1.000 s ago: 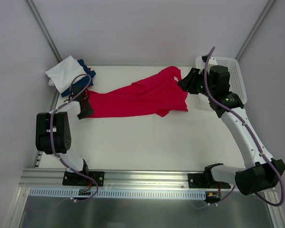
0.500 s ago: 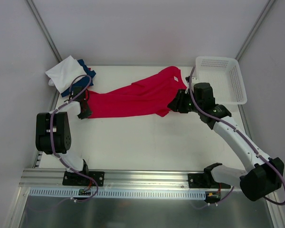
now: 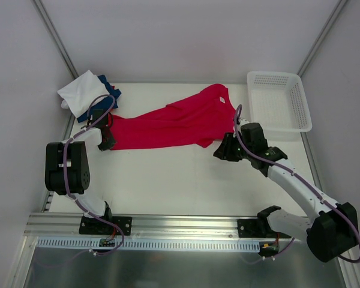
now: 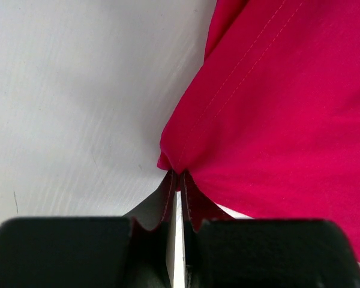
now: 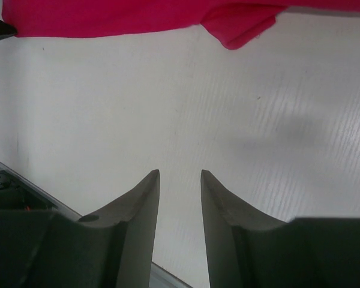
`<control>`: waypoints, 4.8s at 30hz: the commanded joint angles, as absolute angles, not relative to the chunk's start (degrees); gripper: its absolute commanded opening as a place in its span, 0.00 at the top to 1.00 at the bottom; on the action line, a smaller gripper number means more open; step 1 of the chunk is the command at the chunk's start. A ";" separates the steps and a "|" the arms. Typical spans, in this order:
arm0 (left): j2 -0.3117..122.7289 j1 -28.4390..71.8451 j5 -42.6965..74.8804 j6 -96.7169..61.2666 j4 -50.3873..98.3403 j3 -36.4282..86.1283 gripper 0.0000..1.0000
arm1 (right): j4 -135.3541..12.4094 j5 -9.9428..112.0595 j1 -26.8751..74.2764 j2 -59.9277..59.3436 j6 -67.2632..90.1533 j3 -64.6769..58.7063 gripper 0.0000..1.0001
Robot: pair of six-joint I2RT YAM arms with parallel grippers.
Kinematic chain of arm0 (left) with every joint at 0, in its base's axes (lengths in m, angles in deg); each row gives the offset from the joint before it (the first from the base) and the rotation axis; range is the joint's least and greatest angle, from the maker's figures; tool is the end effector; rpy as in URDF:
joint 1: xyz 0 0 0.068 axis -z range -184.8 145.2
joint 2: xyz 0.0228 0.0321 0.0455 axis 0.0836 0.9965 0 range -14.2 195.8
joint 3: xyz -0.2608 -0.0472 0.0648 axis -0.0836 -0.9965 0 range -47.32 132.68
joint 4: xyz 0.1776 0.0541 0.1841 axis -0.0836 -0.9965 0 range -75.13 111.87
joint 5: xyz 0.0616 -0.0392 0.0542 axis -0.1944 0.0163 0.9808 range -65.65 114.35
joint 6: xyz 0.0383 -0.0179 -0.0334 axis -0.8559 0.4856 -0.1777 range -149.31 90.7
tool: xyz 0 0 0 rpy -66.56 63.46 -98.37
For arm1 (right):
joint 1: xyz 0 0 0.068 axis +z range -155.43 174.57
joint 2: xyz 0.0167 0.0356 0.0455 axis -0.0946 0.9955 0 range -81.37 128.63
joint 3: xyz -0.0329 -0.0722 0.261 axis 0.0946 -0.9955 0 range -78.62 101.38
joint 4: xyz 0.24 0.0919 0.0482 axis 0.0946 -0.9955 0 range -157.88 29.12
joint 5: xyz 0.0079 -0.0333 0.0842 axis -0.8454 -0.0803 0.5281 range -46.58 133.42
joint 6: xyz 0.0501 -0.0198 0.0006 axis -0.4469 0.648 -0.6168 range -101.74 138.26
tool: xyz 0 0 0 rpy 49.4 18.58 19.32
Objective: Fold and stack the t-shirts
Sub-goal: Flatten the tshirt out
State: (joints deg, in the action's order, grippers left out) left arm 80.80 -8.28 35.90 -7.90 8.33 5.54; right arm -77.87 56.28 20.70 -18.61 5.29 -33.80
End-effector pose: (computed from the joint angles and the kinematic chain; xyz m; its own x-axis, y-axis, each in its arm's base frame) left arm 0.3254 0.0269 0.1667 -0.7046 -0.4012 -0.5853 -0.4612 0.8858 -0.0519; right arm 0.2119 0.1128 0.2676 -0.6342 -0.0674 -0.7703 -0.4627 0.8312 0.3082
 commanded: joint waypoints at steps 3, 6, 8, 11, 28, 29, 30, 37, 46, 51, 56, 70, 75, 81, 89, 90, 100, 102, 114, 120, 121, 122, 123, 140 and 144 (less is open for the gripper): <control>80.64 -8.75 38.15 -7.60 5.70 6.64 1.00 | -71.70 55.28 21.03 -16.52 3.41 -36.61 0.67; 80.64 -8.84 38.15 -7.60 5.79 6.64 1.00 | -69.76 55.11 21.03 -13.27 3.67 -36.43 0.71; 80.64 -8.75 38.15 -7.60 5.70 6.65 1.00 | -69.49 53.01 20.59 -11.60 3.84 -35.82 0.70; 80.64 -8.75 38.15 -7.60 5.70 6.65 1.00 | -68.71 52.38 18.41 -7.64 4.37 -34.33 0.70; 80.72 -8.84 38.86 -7.60 5.70 6.47 1.00 | -67.56 61.43 0.29 7.13 10.70 -23.95 0.60; 80.64 -8.84 38.94 -7.60 5.61 6.47 1.00 | -67.56 61.87 -0.93 7.66 10.88 -23.52 0.59; 80.72 -8.84 38.86 -7.60 5.61 6.38 1.00 | -67.56 62.14 -1.47 8.10 10.88 -23.51 0.59; 80.64 -8.84 38.94 -7.60 5.61 6.38 1.00 | -65.36 65.47 -5.16 9.77 8.42 -24.13 0.58; 80.46 -8.75 38.77 -7.51 5.61 6.21 1.00 | -61.23 72.33 -8.24 15.74 5.43 -23.51 0.56; 80.37 -8.75 38.94 -7.51 5.61 6.21 1.00 | -64.20 67.17 -8.15 16.19 7.36 -23.16 0.55; 80.64 -8.84 38.85 -7.60 5.61 6.38 1.00 | -67.64 61.70 -8.06 14.43 10.61 -22.11 0.55; 80.55 -8.75 38.77 -7.60 5.70 6.38 1.00 | -66.24 57.66 -5.51 17.94 12.28 -19.03 0.55; 80.72 -8.84 38.59 -7.68 5.61 6.56 1.00 | -66.33 57.57 -2.79 20.23 11.85 -16.31 0.55; 80.64 -8.84 38.59 -7.68 5.70 6.47 1.00 | -66.24 57.65 -1.56 21.63 11.76 -14.20 0.55; 80.64 -8.75 38.59 -7.77 5.61 6.47 1.00 | -65.54 57.92 -0.15 21.55 11.32 -15.95 0.55; 80.64 -8.75 38.59 -7.77 5.61 6.47 1.00 | -65.45 57.83 0.02 21.29 11.40 -16.39 0.55; 80.11 -8.84 38.59 -7.68 5.61 6.03 1.00 | -64.22 58.88 0.99 19.79 11.05 -20.26 0.72; 79.93 -8.84 38.50 -7.60 5.61 5.86 1.00 | -64.30 58.97 1.08 19.44 10.97 -20.44 0.85; 73.01 -8.32 32.62 -4.17 5.70 3.57 1.00 | -67.82 58.10 3.54 10.48 10.44 -20.44 0.99; 63.00 -8.14 28.32 -3.12 5.79 4.79 1.00 | -73.61 56.08 6.08 2.14 11.31 -16.31 0.99; 61.67 -8.14 27.70 -2.94 5.70 5.32 1.00 | -74.40 55.81 6.44 1.25 11.49 -14.30 0.99; 60.43 -8.14 27.17 -2.76 5.70 5.76 1.00 | -75.20 55.64 6.70 0.46 11.67 -13.15 0.99; 58.16 -8.22 26.47 -2.85 5.61 7.07 1.00 | -76.07 55.46 7.05 -0.94 11.93 -12.01 1.00; 30.12 -8.22 23.03 -3.02 4.03 22.46 1.00 | -84.70 50.10 8.11 -23.09 19.57 5.49 0.99; 25.54 -8.22 23.39 -3.81 4.55 25.19 1.00 | -81.98 49.48 8.11 -28.71 20.28 5.14 1.00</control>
State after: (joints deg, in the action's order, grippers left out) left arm 28.28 -8.22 23.36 -3.20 3.44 22.28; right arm -85.04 51.08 7.85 -24.82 18.05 3.42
